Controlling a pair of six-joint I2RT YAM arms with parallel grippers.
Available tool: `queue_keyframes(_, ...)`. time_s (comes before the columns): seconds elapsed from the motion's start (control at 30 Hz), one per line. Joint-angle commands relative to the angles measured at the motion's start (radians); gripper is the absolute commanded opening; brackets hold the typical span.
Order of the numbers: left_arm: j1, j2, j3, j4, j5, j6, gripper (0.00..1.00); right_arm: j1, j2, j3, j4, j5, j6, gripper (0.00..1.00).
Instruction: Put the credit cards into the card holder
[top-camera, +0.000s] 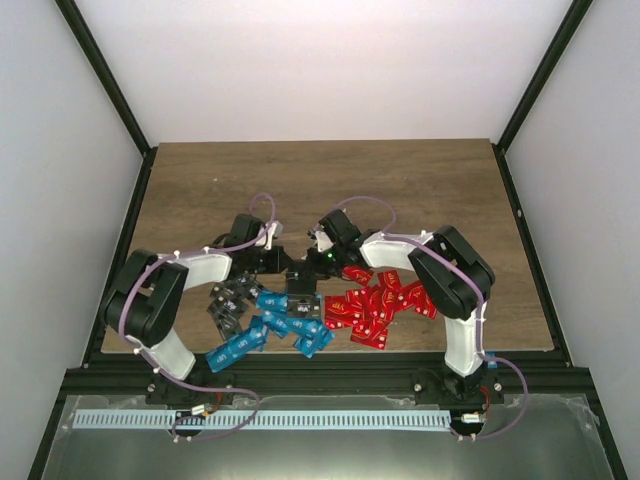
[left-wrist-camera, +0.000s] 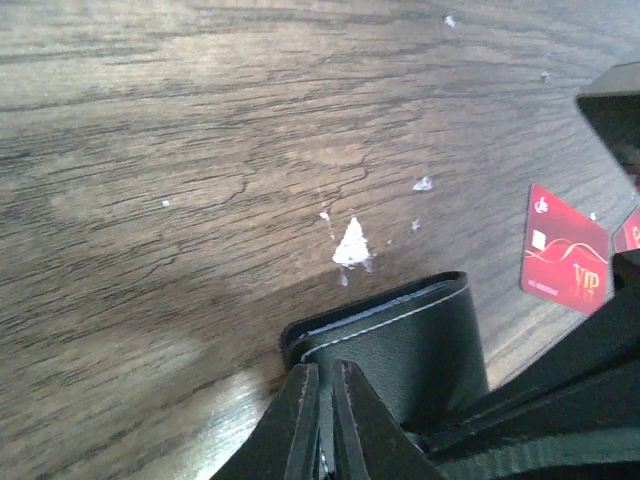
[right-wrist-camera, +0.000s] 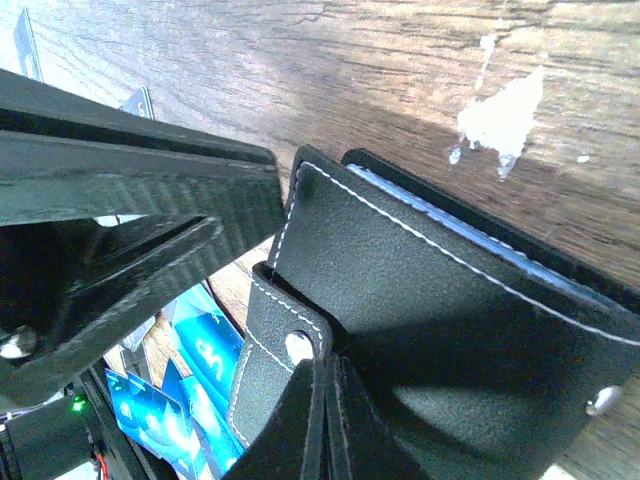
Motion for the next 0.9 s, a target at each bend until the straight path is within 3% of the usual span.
queue_keyframes(0.0, -0.011, -0.065, 0.033, -0.049, -0.019, 0.009, 0.08, 0.011, 0.004, -0.045, -0.063, 0.004, 0.008, 0.01)
queue_keyframes(0.33, -0.058, -0.139, 0.04, -0.125, -0.031, 0.009, 0.08, 0.011, 0.004, -0.076, -0.045, 0.012, 0.017, 0.01)
queue_keyframes(0.87, -0.136, -0.077, 0.05, -0.198, -0.114, 0.001, 0.05, 0.011, -0.012, -0.1, -0.028, 0.015, 0.023, 0.01)
